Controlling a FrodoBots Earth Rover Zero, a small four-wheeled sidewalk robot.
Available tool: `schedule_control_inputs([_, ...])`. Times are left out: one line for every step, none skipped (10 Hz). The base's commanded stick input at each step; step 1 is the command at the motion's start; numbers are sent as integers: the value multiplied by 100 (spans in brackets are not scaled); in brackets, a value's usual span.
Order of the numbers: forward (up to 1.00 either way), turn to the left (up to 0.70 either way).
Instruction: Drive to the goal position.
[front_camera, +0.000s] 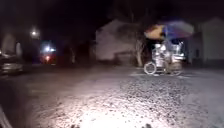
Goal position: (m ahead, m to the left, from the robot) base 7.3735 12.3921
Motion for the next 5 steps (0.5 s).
schedule_control_inputs([0,70])
schedule_control_inputs([0,70])
schedule_control_inputs([0,70])
schedule_control_inputs([0,70])
schedule_control_inputs([0,70])
